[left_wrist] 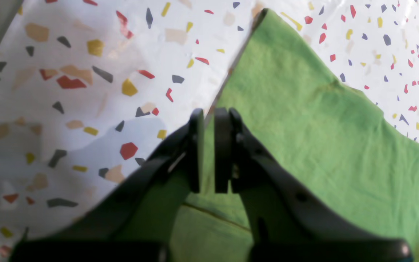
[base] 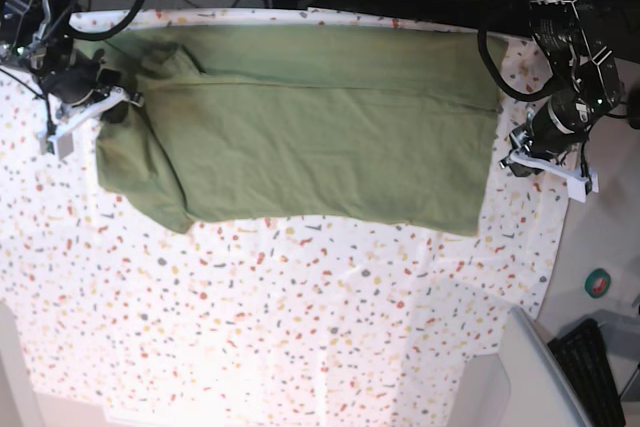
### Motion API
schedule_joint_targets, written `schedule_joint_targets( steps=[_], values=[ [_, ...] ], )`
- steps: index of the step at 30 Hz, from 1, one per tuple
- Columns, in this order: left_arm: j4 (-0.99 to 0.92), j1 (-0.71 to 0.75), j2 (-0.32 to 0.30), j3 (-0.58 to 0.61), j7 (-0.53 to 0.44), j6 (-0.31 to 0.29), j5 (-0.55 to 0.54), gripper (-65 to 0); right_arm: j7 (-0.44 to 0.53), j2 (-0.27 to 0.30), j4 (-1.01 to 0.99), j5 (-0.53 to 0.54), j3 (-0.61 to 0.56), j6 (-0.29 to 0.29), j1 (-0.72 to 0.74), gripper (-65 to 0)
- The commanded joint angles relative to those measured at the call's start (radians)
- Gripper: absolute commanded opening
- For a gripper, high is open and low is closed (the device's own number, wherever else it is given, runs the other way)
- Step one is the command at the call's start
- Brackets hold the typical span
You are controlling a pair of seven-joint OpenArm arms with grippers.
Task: Layout the t-shirt on the table in an organized manner, then fold the t-shirt properly
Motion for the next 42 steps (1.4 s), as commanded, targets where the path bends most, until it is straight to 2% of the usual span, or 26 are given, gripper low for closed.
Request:
schedule_joint_targets(
  steps=[1,4,5,9,11,14,18,20,23,28,30,42],
  values=[
    [0.014,-0.01,-0.016,-0.003,-0.016,-0.007,-0.008,-59.1,-0.013,0.005,0.022,0.015,0.006,0.0,0.003,-63.9],
    [0.014,-0.008,-0.017,-0.003,-0.016,-0.007,-0.008,-59.1,-0.034,0.004,0.048,0.018,0.006,0.0,0.003,-46.2],
    [0.014,-0.008,-0.017,-0.003,-0.016,-0.007,-0.008,-59.1,-0.034,0.004,0.058,0.018,0.006,0.0,0.002,-43.7],
    [0.014,-0.008,-0.017,-0.003,-0.016,-0.007,-0.008,-59.1,-0.031,0.008,0.112,0.013,0.006,0.0,0.008,-42.9],
    [0.014,-0.008,-0.017,-0.004,-0.016,-0.007,-0.008,-59.1,0.003,0.014,0.129,0.012,0.006,0.0,0.025,-42.9],
    [0.014,-0.01,-0.017,-0.004,-0.016,-0.007,-0.008,-59.1,0.033,0.068,0.114,0.012,0.001,-0.002,0.078,-42.9],
    [0.014,-0.012,-0.017,-0.004,-0.016,-0.007,-0.008,-59.1,0.035,0.142,-0.008,0.012,-0.005,-0.092,0.177,-42.2],
    [0.014,-0.008,-0.017,-0.007,-0.016,-0.007,-0.008,-59.1,0.033,0.16,-0.049,0.012,-0.005,-0.097,0.203,-40.5],
    [0.014,-0.008,-0.017,-0.01,-0.016,-0.007,-0.008,-58.6,0.033,0.16,-0.067,0.012,-0.006,-0.097,0.212,-32.9],
    [0.014,-0.015,-0.017,-0.01,-0.016,-0.007,-0.008,-46.9,0.035,0.16,-0.071,0.012,-0.005,-0.103,0.22,-32.9],
    [0.014,-0.015,-0.017,-0.01,-0.016,-0.007,-0.008,-44.6,0.035,0.159,-0.071,0.012,-0.003,-0.104,0.218,-33.0],
    [0.008,-0.015,-0.017,-0.01,-0.016,-0.007,-0.008,-44.1,0.035,0.159,-0.181,0.012,-0.008,-0.097,0.23,-32.1]
  ],
)
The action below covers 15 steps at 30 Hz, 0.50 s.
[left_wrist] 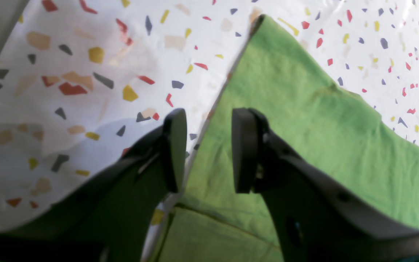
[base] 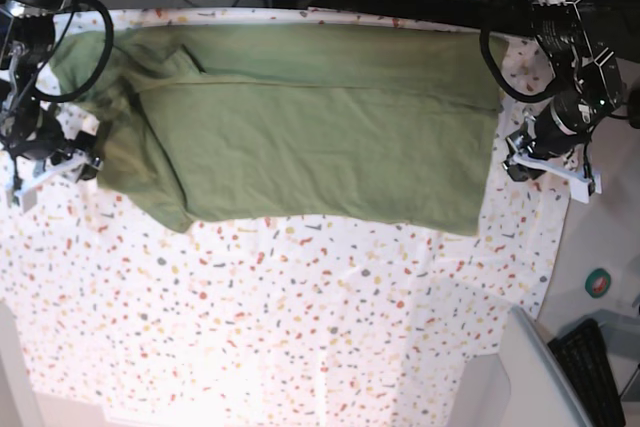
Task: Layout the t-shirt on the table in an organized manner, then fold the t-shirt properly
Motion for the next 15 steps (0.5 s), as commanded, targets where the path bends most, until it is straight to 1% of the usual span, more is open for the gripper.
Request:
schedule_joint_targets(
  steps=[1,5,8,10,15],
  values=[
    [0.006,-0.013,-0.012,-0.004,-0.016,-0.004,-0.008,-44.1,0.012,0.015,0.021,0.012,0.002,0.004,0.011,-32.1],
    [-0.028,-0.014,-0.012,-0.006,-0.016,-0.004,-0.008,-44.1,0.011,0.012,0.026,0.016,0.002,0.009,0.011,-32.1],
    [-0.031,-0.014,-0.012,-0.006,-0.016,-0.004,-0.008,-44.1,0.011,0.01,0.063,0.018,0.002,0.081,-0.002,-32.1],
    [-0.031,-0.014,-0.012,-0.006,-0.016,-0.004,-0.008,-44.1,0.011,0.009,0.069,0.018,0.004,0.11,-0.001,-32.1],
    [-0.031,-0.016,-0.012,-0.003,-0.016,-0.004,-0.008,-44.1,0.014,0.01,0.024,0.013,0.004,0.116,0.008,-32.1]
  ],
)
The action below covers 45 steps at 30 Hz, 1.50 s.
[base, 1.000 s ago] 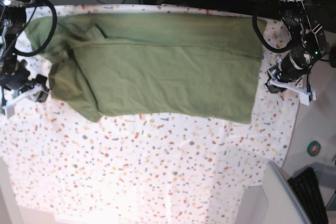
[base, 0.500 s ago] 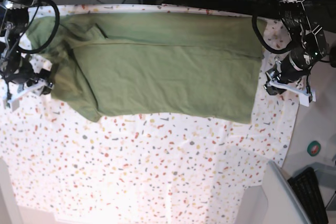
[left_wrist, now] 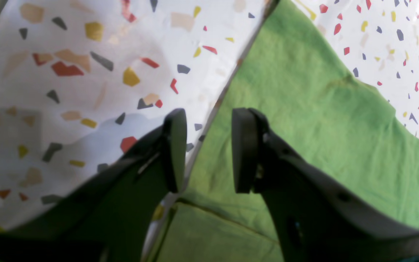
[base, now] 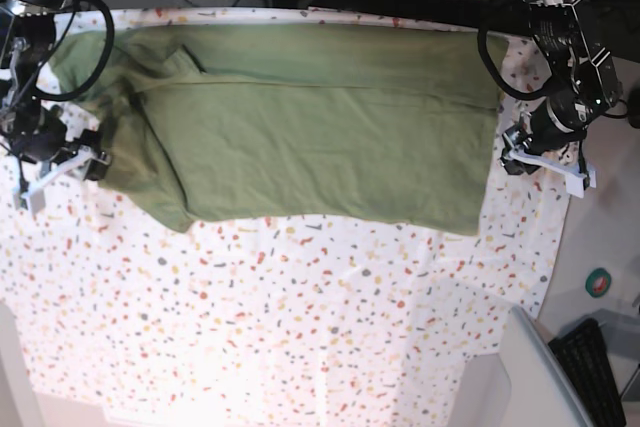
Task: Layout the t-shirt on the table in an organized manner, then fold the t-shirt properly
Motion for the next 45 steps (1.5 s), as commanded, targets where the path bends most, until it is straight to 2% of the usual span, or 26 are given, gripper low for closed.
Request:
schedule_joint_targets(
  steps=[1,8,14,16,20,21,23,26,30,32,33,36,38,42,45],
  values=[
    [0.015,-0.009,-0.014,-0.002,-0.015,-0.004,-0.008,-44.1,0.018,0.015,0.009,0.013,0.004,0.01,0.014,-32.1],
    [0.015,-0.009,-0.014,-0.001,-0.015,-0.004,-0.008,-44.1,0.014,0.015,-0.045,0.013,0.002,0.012,0.044,-32.1],
    [0.015,-0.009,-0.014,-0.005,-0.015,-0.004,-0.008,-44.1,0.02,0.015,-0.045,0.013,-0.067,0.012,0.046,-33.3],
    [0.015,-0.009,-0.016,-0.005,-0.015,-0.004,-0.008,-44.1,0.021,0.015,-0.045,0.013,-0.067,0.012,0.047,-39.2],
    [0.015,-0.009,-0.016,-0.005,-0.015,-0.004,-0.008,-44.1,0.021,0.017,-0.045,0.014,-0.065,0.012,0.047,-60.2],
    [0.015,-0.009,-0.016,-0.005,-0.015,-0.004,-0.008,-44.1,0.021,0.017,-0.045,0.014,-0.065,0.012,0.047,-62.7],
    [0.015,-0.009,-0.016,-0.004,-0.015,-0.004,-0.008,-44.1,0.021,0.018,-0.045,0.014,-0.065,0.012,0.047,-65.0],
    [0.015,-0.011,-0.017,-0.001,-0.015,-0.004,-0.006,-43.9,0.023,0.018,-0.045,0.014,-0.065,0.012,0.047,-65.0],
    [-0.017,-0.046,-0.059,0.032,-0.015,-0.004,-0.006,-43.4,0.023,0.018,-0.045,0.014,-0.065,0.01,0.047,-65.0],
    [-0.043,-0.078,-0.1,0.07,-0.015,-0.004,-0.006,-39.5,0.023,0.017,-0.043,0.014,-0.065,0.01,0.047,-65.0],
    [-0.06,-0.095,-0.114,0.085,-0.015,-0.004,-0.006,-34.6,0.023,0.017,-0.042,0.014,-0.065,0.01,0.047,-65.0],
    [-0.126,-0.158,-0.143,0.113,-0.015,-0.004,-0.011,-14.3,0.023,0.017,-0.04,0.014,-0.067,0.01,0.047,-65.0],
    [-0.21,-0.227,-0.141,0.114,-0.017,-0.004,-0.008,-4.8,0.023,0.017,-0.04,0.014,-0.068,0.01,0.047,-65.0],
    [-0.405,-0.358,-0.141,0.147,-0.106,-0.005,-0.008,-2.6,0.021,0.015,-0.036,0.014,-0.071,0.01,0.047,-65.0],
    [-0.495,-0.419,-0.154,0.288,-0.201,-0.005,-0.008,-2.6,0.02,0.015,-0.036,0.014,-0.071,0.01,0.047,-65.0]
  ],
)
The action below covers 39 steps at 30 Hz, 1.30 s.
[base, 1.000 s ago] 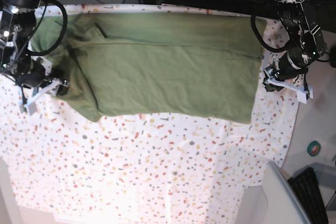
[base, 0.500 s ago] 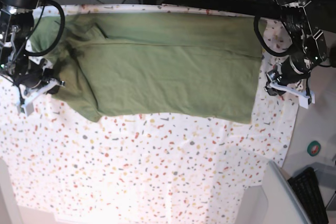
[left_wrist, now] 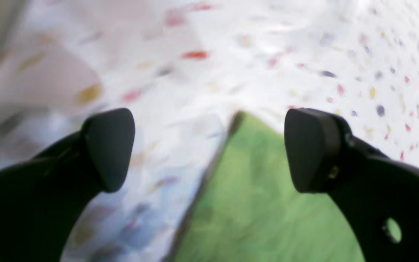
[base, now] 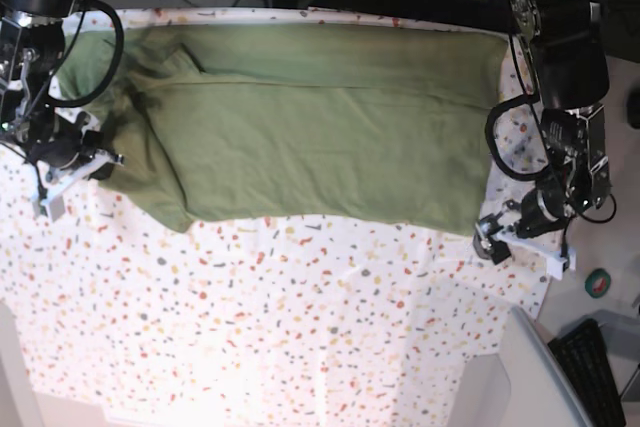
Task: Layout the t-shirt on the table in an organized manner, then fold the t-shirt properly
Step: 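Move the left gripper along the shirt edge and grasp the hem corner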
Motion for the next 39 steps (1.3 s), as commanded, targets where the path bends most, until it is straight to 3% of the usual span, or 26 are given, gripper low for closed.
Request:
schedule_joint_targets(
  steps=[1,4,8,15,22,30,34,39],
  values=[
    [-0.01,-0.039,-0.011,0.037,-0.037,-0.005,-0.005,-2.6,0.015,0.012,0.021,0.014,0.001,0.004,0.014,-65.0],
    [-0.132,-0.101,-0.011,0.123,-0.107,-0.004,-0.008,-2.6,0.014,0.012,0.021,0.014,0.001,0.004,0.014,-65.0],
    [-0.264,-0.159,-0.005,0.138,-0.14,-0.004,-0.006,-2.6,0.015,0.012,0.021,0.014,0.006,0.004,0.014,-65.0],
    [-0.29,-0.167,0.007,0.143,-0.167,-0.004,-0.005,-3.0,0.017,0.012,0.021,0.014,0.004,0.004,0.014,-65.0],
    [-0.279,-0.147,0.016,0.143,-0.163,-0.005,-0.005,-17.6,0.017,0.012,0.021,0.014,0.003,0.004,0.014,-65.0],
    [-0.248,-0.116,0.016,0.143,-0.161,-0.005,-0.005,-19.9,0.017,0.012,0.021,0.014,0.003,0.004,0.014,-65.0],
    [-0.248,-0.116,0.016,0.143,-0.163,-0.005,-0.005,-28.0,0.017,0.012,0.017,0.014,0.003,0.004,0.025,-65.0],
    [-0.268,-0.127,0.012,0.251,-0.17,-0.005,-0.005,-49.7,0.017,0.012,0.013,0.014,0.001,0.004,0.026,-65.0]
  ],
)
